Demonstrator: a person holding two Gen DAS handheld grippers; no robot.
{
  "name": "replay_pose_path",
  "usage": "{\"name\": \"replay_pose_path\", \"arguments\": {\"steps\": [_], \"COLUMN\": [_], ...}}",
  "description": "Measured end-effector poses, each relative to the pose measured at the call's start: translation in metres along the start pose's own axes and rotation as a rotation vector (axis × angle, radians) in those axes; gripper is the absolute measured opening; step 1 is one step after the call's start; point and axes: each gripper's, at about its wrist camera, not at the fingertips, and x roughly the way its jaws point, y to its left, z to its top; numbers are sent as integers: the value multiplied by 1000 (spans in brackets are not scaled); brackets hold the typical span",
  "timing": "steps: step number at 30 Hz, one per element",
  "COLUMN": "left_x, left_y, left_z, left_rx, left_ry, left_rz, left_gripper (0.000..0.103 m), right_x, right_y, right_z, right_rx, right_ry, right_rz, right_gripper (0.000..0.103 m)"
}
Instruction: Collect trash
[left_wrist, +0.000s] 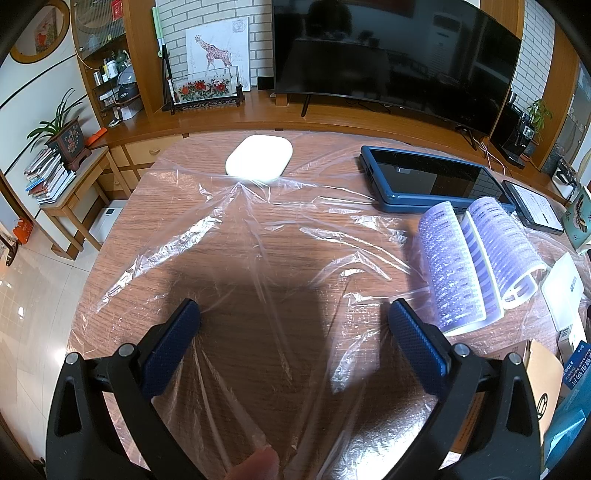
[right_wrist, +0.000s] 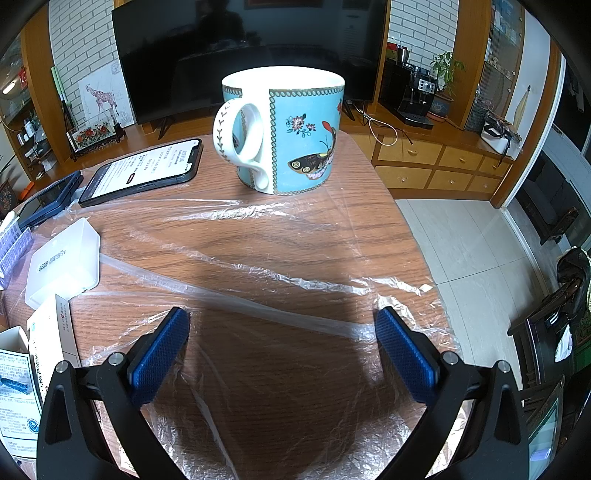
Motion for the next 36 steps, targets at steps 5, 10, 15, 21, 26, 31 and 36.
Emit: {"name": "replay_pose_path", "arguments": {"steps": [5,10,15,21,26,31,36], "left_x": [0,0,0,0,-5,-43,-94], "left_y": [0,0,0,0,10,29,38], "left_z": [0,0,0,0,2,7,-3], "left_rx": [0,0,0,8,2,-20,-20], "left_ry": [0,0,0,-1,-4,-60,-111], "left_rz": [0,0,0,-4,-30,-50,-126], "left_gripper": [102,102,102,102,101,101,101], "right_x": [0,0,0,0,0,0,0], "right_y": [0,0,0,0,1,0,1], "right_z": [0,0,0,0,0,0,0], "right_rx": [0,0,0,0,0,0,0], "right_ry": [0,0,0,0,0,0,0], "right_rz": [0,0,0,0,0,0,0], "right_gripper": [99,99,99,99,99,99,99]}}
